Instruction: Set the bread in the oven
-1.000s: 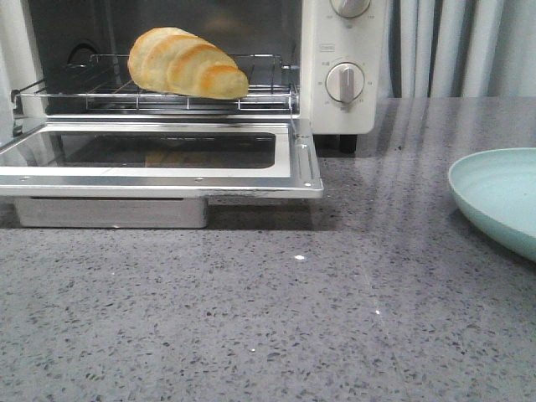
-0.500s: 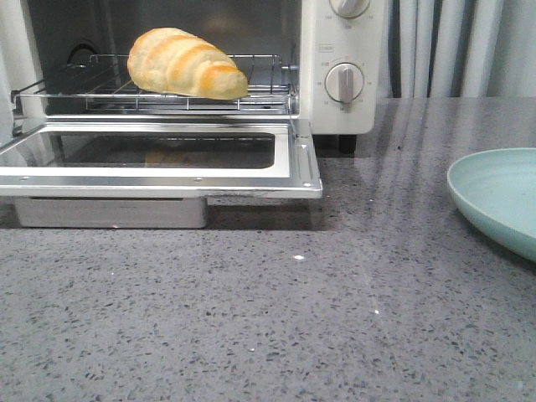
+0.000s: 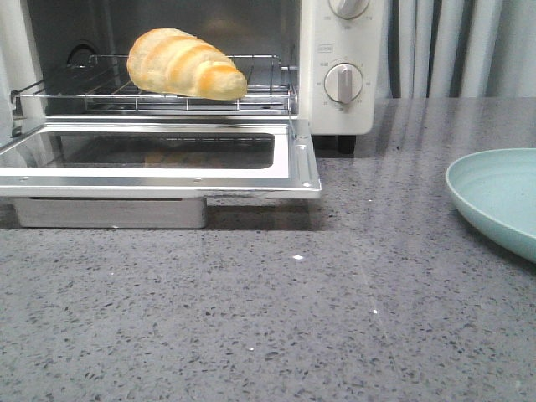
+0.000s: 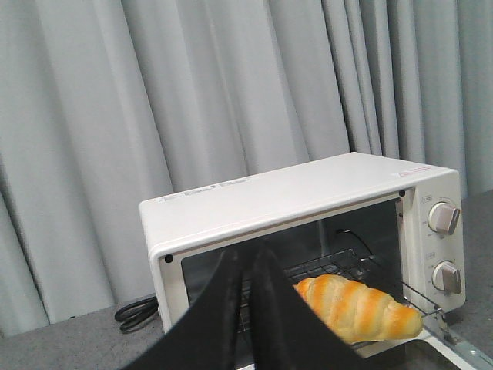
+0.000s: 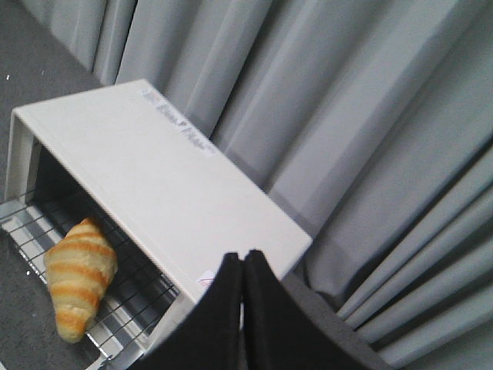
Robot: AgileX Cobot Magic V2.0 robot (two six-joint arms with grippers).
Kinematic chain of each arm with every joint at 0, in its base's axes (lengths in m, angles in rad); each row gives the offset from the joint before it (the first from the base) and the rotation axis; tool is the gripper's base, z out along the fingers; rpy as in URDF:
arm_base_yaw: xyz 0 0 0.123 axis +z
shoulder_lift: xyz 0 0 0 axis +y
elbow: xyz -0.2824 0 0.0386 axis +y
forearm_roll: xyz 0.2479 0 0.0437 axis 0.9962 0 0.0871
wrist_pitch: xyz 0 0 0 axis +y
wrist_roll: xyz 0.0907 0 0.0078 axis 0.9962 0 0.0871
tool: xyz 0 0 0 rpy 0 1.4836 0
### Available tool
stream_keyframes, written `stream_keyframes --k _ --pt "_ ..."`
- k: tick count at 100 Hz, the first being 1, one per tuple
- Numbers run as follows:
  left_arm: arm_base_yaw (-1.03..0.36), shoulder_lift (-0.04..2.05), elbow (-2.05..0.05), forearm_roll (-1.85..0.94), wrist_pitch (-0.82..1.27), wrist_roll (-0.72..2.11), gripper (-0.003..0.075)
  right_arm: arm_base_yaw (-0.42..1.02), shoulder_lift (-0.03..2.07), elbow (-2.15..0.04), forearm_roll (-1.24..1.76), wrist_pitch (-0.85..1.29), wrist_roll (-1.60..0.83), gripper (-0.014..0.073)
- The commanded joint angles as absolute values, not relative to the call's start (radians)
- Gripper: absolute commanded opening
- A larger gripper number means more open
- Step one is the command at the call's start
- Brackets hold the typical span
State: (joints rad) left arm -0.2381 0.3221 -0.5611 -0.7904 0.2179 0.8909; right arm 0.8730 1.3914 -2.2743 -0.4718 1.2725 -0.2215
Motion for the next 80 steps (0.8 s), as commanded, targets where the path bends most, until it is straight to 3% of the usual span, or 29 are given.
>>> stream_keyframes --k 1,14,47,66,80 --pt "-0.236 0.332 -0.581 -0.807 0.154 0.878 -0.002 0.871 1.288 -2.26 -0.541 1.299 -0.217 -0.0044" --pt "-0.236 0.332 -0.581 -0.807 0.134 0.878 -0.002 0.871 1.147 -2.095 -0.623 1.299 -0.2 -0.0044" --pt "-0.236 0.332 -0.581 -0.809 0.122 0.878 -0.002 0.871 0.756 -1.451 -0.924 1.299 0.128 -0.0044" --pt "-0.236 0.332 -0.581 -0.809 0.131 0.878 -0.002 0.858 0.613 -1.223 -0.989 1.299 0.26 -0.0044" --pt "-0.236 0.332 -0.58 -0.809 0.132 0.878 -0.002 0.76 0.568 -1.122 -1.012 1.299 0.273 -0.0044"
